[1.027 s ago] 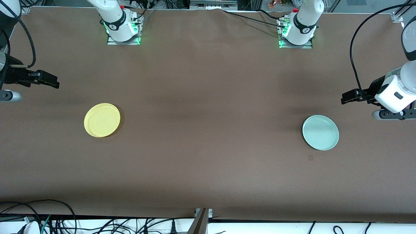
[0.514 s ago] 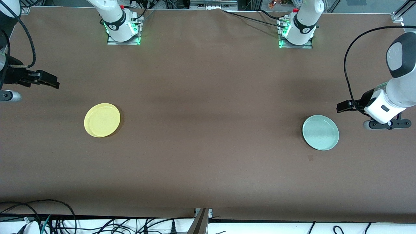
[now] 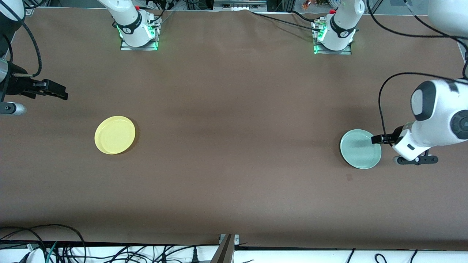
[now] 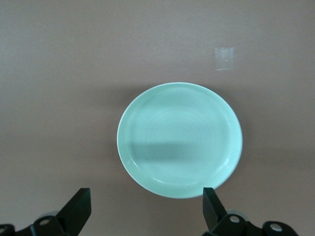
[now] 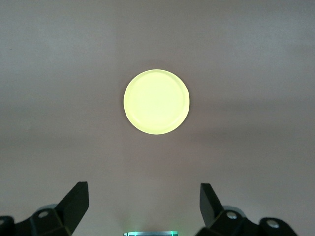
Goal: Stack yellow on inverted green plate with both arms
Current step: 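Lower the left gripper to the green plate rim and grasp it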
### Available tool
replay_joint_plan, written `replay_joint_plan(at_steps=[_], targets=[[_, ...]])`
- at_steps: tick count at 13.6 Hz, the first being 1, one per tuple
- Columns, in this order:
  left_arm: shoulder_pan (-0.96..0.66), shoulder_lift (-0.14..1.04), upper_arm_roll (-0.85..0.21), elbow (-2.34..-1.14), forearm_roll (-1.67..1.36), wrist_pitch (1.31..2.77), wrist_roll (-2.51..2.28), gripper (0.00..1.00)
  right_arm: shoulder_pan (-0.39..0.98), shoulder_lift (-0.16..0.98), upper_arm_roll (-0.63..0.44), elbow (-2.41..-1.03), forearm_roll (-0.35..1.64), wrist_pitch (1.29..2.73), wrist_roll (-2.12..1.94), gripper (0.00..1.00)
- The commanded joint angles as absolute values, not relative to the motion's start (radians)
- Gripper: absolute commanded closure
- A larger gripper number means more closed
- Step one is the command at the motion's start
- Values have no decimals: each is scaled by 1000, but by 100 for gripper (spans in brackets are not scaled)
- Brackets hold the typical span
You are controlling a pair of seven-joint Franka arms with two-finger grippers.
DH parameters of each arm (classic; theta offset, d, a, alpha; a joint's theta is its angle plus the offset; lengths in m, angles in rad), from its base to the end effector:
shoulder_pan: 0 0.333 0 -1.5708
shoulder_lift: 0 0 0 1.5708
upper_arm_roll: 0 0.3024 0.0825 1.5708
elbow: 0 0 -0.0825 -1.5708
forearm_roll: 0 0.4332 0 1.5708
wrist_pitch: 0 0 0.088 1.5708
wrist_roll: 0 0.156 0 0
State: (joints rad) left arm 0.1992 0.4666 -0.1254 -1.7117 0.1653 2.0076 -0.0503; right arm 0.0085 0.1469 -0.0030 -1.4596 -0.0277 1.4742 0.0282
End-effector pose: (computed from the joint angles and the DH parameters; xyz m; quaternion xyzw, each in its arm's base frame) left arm 0.6704 0.0694 0.2202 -0.9953 -0.0250 0.0830 0.0421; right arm 0.6284 -0.0010 0.5209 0.9976 -0.0117 -0.0658 0.0152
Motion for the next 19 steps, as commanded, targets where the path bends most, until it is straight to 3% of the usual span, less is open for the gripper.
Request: replay_joint_plan(at_steps=[1,6,12,15,17,18,19], targets=[[264,526,-132,-1716,198,2092,-3,0,9,158,0,-1434,-12,1465,25,0],[308,549,-132,-1890,195,2331,28,0,8,158,0,-1434,-11,1465,23,0],[325,574,-132,-1901,196,2387,40,1,-2,172,-6,-1431,-12,1470,23,0],[342,607,-132,-1899,196,2418,54,20,2,172,-6,-1433,-12,1470,23,0],[339,606,-132,-1896,196,2416,55,45,-2,172,-6,-1433,-11,1468,23,0],[337,601,-132,-1896,198,2416,57,65,-2,172,-6,-1433,-9,1468,23,0],[334,591,-133,-1894,198,2410,70,79,2,172,-6,-1433,-11,1470,23,0]])
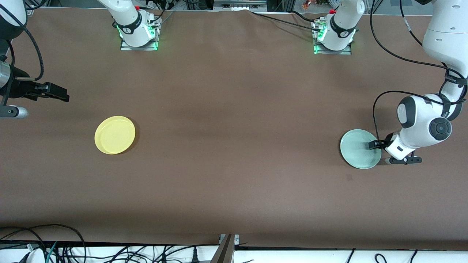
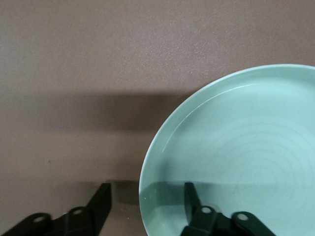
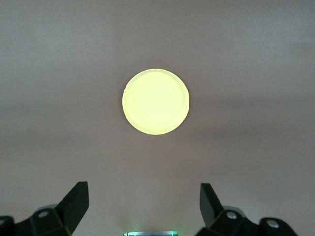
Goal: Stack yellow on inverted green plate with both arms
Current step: 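Lower the left gripper to the green plate rim and grasp it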
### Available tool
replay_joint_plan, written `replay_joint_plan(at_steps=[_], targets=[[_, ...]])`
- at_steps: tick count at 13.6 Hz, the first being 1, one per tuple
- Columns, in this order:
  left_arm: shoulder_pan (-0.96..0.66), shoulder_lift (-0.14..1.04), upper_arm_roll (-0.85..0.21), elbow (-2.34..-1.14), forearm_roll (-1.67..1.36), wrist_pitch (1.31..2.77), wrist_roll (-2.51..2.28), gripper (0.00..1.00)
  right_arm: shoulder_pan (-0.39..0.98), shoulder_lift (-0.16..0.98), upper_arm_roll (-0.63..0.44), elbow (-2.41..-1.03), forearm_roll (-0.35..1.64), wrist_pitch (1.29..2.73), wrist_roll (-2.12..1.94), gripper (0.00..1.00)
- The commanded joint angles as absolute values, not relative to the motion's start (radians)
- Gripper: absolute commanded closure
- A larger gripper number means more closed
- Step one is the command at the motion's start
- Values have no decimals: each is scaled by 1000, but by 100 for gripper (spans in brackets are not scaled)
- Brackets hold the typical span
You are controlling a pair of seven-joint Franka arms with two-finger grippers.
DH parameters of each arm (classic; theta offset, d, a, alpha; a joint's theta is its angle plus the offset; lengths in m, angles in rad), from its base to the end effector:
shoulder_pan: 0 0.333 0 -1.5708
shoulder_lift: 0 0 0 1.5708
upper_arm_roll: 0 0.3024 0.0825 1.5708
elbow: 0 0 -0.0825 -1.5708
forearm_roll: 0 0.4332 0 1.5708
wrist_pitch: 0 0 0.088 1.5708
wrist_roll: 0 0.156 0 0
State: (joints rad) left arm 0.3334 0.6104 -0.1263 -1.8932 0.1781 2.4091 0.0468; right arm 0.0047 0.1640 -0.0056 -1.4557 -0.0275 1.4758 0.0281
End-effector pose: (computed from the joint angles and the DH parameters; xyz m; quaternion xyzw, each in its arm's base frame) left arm 0.6255 0.1341 0.0740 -0.9987 -0.0210 0.0451 0.0144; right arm 0.6322 -0.0049 0.5122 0.9972 -0.0148 -0.0717 0.0152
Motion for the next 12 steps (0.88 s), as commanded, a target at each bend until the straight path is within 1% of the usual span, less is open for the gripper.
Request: replay_joint_plan(at_steps=[1,3,6,8,10,12], targets=[[334,581,-135,-1891,198,2407,105,100,-2,172,-6,-1433,-11,1470,23,0],[342,577,-135,-1891,196,2402,194,100,-2,172,-6,-1433,-11,1470,23,0],[341,577,-135,-1890,196,2401,195,100,-2,172,-6,-1433,-12,1470,23,0],[337,554,-140,-1890,196,2392,192,100,-2,172,-6,-1433,-12,1470,23,0],[322,519,-152,-1867,195,2308,184,100,-2,173,-6,-1433,-11,1470,23,0],[310,497,-196,-1794,195,2159,144,100,2,173,-6,-1433,-11,1470,23,0]])
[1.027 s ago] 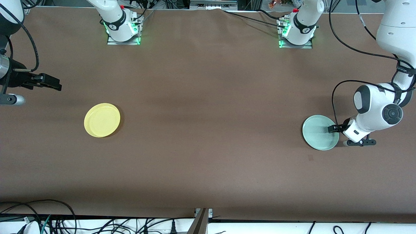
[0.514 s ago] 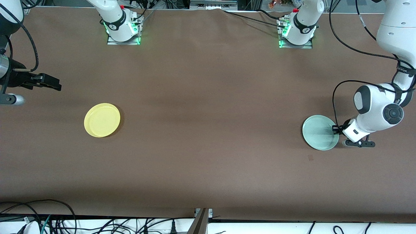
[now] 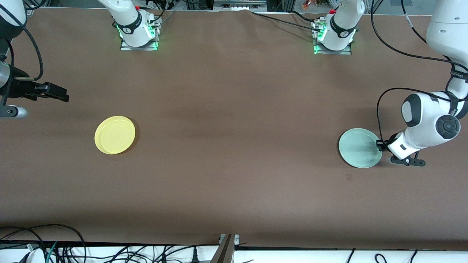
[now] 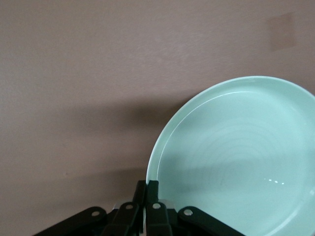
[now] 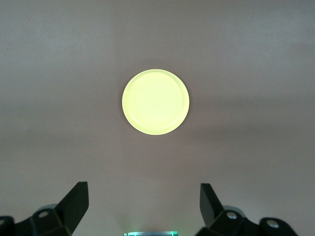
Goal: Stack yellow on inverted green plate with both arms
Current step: 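Lift the green plate with the left gripper and tilt it on edge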
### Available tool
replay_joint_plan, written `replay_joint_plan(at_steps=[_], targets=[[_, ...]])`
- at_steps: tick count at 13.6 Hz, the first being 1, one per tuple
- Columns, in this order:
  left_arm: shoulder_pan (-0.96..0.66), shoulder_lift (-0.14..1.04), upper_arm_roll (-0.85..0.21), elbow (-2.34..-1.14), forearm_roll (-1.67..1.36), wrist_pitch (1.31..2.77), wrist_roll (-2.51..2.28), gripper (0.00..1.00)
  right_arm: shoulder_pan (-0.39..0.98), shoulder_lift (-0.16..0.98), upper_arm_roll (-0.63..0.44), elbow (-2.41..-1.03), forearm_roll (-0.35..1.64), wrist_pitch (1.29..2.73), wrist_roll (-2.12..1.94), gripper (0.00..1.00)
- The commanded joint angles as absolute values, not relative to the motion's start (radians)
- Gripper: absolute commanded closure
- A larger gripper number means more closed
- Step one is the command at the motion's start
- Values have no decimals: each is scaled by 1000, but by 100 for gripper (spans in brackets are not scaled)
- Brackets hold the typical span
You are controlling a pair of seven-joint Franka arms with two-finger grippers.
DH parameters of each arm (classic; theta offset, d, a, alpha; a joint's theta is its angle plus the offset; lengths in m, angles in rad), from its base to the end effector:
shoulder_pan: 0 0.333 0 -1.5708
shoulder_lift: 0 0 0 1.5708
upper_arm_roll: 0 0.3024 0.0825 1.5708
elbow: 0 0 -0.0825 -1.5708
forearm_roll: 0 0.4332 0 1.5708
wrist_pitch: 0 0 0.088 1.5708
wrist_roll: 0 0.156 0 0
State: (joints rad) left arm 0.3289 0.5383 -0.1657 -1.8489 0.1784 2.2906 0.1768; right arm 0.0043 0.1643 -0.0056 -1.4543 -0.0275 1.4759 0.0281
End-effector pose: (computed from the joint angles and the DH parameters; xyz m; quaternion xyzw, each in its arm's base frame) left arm 0.6470 0.1153 0.1319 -0.9971 0.0588 0.0457 0.0141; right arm 0.6324 -0.0051 0.5127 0.9972 -0.0150 -0.0711 0.0152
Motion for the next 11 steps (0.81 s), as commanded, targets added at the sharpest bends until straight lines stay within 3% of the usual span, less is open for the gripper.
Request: replay_joint_plan(at_steps=[1,4,11], targets=[[304,495,-221,-1739,195,2075,115,100,-2,173,-6,-1433,-11,1470,23,0],[253,495,-265,-1635,198,1927,11,100,2,173,-6,-1433,-11,1474,23,0],[-85,500,-262,-1461,306,1708,-409,100,2,179,-6,-1437,2,1462,23,0]])
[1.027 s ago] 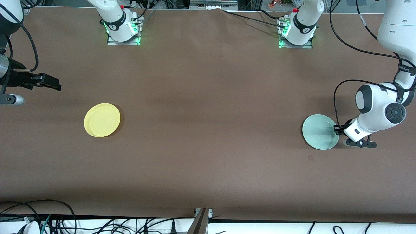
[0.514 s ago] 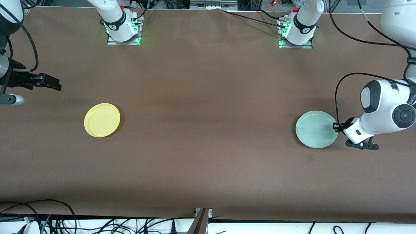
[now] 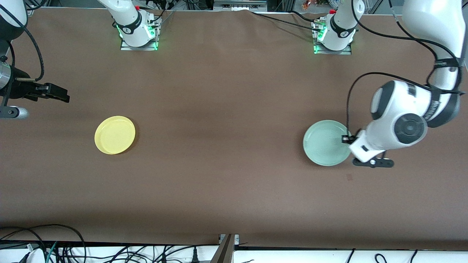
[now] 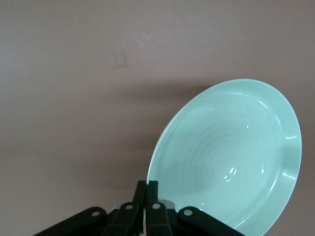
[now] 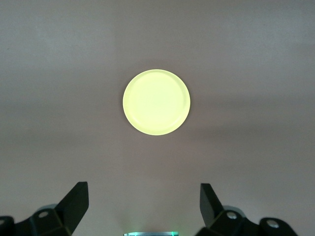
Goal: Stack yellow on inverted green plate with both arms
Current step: 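Lift the green plate with the left gripper and tilt it on edge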
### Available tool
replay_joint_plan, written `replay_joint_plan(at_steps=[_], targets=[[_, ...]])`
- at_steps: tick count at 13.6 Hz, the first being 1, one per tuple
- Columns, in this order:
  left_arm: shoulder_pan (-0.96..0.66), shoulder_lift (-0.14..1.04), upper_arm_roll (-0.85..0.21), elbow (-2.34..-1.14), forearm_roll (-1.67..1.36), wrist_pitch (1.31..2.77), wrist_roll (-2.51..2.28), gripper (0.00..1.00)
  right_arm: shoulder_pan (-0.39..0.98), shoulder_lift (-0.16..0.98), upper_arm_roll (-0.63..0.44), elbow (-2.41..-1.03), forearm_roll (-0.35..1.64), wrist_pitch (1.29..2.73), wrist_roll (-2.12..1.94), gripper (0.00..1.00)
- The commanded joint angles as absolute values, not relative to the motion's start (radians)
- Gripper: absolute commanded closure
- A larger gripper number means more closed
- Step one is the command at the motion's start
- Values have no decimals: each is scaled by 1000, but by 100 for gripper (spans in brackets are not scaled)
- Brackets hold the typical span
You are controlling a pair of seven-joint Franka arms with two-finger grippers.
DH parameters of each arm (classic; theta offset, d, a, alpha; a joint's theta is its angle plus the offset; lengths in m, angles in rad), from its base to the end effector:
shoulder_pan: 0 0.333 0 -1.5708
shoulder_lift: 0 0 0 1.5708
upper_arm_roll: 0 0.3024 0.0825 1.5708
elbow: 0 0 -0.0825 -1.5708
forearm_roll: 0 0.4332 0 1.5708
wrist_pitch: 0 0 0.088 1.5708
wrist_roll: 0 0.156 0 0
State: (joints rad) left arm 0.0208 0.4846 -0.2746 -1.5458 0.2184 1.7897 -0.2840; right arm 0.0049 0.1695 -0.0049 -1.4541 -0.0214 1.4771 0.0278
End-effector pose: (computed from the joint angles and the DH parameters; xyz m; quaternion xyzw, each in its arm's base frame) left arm 0.6771 -0.1308 0.2817 -0.9931 0.0124 0.0956 0.0665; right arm 0.6336 -0.0033 0.5095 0.9972 -0.0141 -0.0730 0.0121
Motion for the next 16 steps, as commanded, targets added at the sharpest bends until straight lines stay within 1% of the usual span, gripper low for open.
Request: replay_joint_plan(at_steps=[1,3,5,8,10,12,14,16], targets=[[-151,505,-262,-1447,355,1688,-482,100,2,179,-6,-1437,2,1462,23,0],[-277,521,-252,-1434,435,1654,-619,100,-2,181,-6,-1437,21,1465,23,0],[-359,528,-252,-1434,498,1652,-724,100,-2,187,-6,-1437,46,1462,23,0],[-487,548,-250,-1434,644,1652,-874,100,-2,192,-6,-1437,31,1460,21,0],[-564,601,-245,-1395,719,1651,-934,100,-2,198,-6,-1437,19,1468,23,0],[-644,646,-213,-1381,834,1641,-960,100,-26,222,-8,-1439,26,1470,23,0],[-693,663,-193,-1378,975,1643,-962,100,-37,242,-8,-1439,22,1471,21,0],[-695,675,-193,-1358,1002,1651,-963,100,-43,256,-8,-1439,17,1471,21,0]])
